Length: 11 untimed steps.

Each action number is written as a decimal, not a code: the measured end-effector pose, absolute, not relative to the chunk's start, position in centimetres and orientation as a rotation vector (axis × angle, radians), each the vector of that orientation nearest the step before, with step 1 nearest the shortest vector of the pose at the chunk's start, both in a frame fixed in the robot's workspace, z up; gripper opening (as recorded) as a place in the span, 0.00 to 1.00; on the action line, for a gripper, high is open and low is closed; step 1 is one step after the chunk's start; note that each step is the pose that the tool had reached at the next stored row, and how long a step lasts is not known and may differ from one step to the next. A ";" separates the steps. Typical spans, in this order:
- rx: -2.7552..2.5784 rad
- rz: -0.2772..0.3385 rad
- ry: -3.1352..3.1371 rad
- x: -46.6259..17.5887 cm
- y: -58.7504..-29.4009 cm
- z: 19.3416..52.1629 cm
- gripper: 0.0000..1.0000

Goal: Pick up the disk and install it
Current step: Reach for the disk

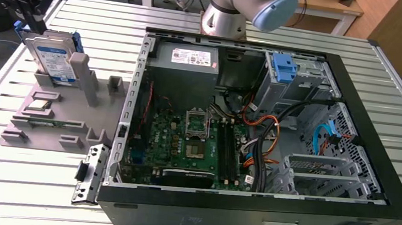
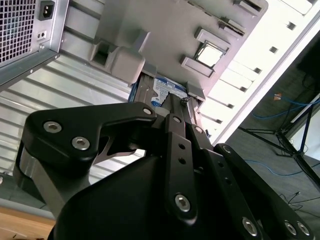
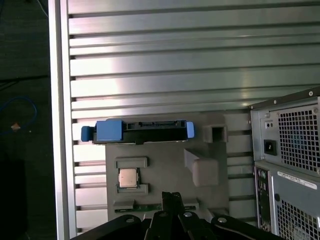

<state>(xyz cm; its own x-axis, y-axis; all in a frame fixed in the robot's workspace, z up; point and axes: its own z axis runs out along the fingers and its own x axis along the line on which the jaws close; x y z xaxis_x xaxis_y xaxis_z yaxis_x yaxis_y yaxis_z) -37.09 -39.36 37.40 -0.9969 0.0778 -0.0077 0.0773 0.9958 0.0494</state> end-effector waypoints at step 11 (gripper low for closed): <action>0.122 0.077 3.129 -37.7 -38.2 37.0 0.10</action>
<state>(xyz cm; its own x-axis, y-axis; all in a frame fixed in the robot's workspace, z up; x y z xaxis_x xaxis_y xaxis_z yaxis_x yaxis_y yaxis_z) -37.72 -38.20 36.98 -0.9969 0.0778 -0.0077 0.0773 0.9958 0.0494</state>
